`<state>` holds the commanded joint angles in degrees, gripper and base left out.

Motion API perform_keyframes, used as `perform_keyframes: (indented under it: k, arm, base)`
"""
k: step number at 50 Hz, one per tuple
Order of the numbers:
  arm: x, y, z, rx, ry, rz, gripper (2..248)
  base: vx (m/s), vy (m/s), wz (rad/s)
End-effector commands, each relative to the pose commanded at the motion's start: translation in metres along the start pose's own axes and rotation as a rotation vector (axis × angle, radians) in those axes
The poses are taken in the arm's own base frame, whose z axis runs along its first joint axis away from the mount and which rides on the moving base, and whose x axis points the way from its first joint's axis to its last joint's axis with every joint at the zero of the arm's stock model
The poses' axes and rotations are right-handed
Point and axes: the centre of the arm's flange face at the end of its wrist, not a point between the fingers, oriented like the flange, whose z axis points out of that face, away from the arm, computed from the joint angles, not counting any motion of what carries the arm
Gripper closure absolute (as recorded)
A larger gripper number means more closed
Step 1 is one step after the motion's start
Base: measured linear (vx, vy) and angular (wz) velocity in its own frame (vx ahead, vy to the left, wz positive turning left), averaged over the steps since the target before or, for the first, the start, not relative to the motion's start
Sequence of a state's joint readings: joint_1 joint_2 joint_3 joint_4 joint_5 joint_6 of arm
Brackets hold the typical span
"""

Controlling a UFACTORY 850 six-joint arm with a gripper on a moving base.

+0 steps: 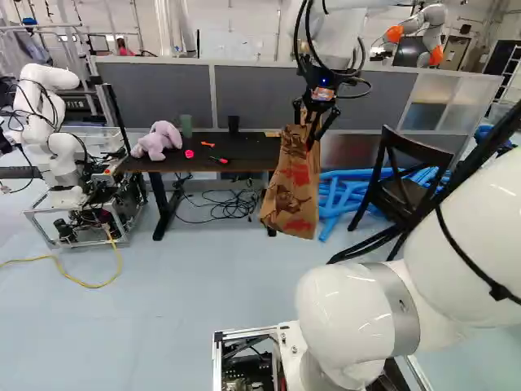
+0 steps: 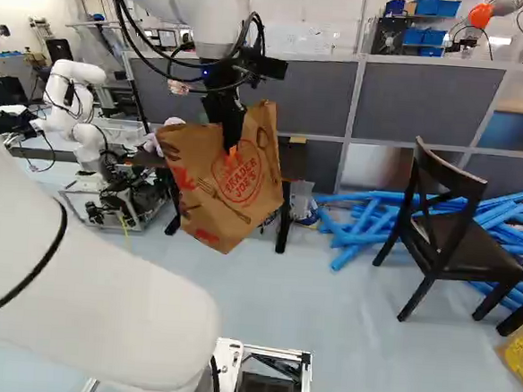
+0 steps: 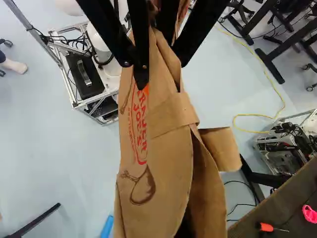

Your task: Pick up the bag on the ground and place it on the table

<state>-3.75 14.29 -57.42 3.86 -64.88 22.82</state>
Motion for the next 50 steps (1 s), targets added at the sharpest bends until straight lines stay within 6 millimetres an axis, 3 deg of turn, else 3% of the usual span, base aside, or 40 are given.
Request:
perform_keyframes:
  k: [25,50]
  arm:
    - [0.0,0.0,0.0,0.0,0.0,0.0,227]
    - [0.0,0.0,0.0,0.0,0.0,0.0,227]
  base:
    - [0.114,-0.091,0.012]
    - [0.114,-0.042,0.173]
